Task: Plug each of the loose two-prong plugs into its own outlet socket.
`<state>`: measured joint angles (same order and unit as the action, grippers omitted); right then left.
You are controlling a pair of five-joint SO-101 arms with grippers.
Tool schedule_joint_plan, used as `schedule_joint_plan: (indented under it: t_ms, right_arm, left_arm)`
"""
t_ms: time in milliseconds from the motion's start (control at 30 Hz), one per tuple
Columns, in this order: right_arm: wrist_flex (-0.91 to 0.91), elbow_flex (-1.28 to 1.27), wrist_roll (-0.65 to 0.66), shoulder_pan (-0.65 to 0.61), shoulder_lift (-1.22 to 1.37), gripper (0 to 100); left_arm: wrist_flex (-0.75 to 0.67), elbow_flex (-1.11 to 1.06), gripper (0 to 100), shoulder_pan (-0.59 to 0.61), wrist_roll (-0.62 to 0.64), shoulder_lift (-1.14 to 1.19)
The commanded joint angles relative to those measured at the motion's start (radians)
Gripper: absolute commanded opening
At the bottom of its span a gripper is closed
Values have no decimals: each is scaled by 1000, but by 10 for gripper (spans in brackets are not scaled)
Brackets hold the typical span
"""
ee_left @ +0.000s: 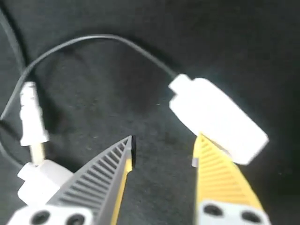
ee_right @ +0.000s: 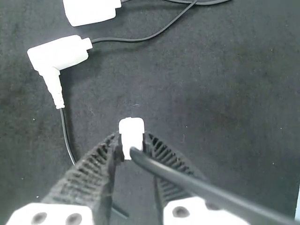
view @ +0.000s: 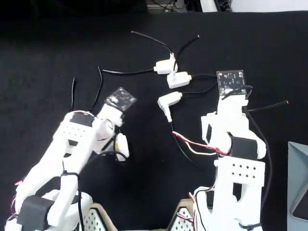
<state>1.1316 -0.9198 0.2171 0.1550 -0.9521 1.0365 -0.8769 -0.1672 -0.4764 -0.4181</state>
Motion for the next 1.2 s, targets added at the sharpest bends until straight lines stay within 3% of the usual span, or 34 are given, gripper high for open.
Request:
schedule_joint_plan:
  t_ms: [0,200,400,700,967,1167]
  right_arm:
    - [-6,12,-2,-12,-13,11]
    - [-6,12,-2,-12,-13,11]
    - [-6,12,-2,-12,-13,11]
    - [-6,12,-2,-12,-13,11]
    - [-6,10,-2,-12,-13,11]
    - [-6,10,-2,-12,-13,11]
  left_arm:
    - [52,68,202,-61,12,-17]
    - [11,87,202,-128,92,-17]
    - [-114,77,205,-127,95,-9]
    - [-120,107,206,-114,77,-15]
    - [123,254,207,-68,-183,-15]
    - [144,275,275,-30,-370,-5]
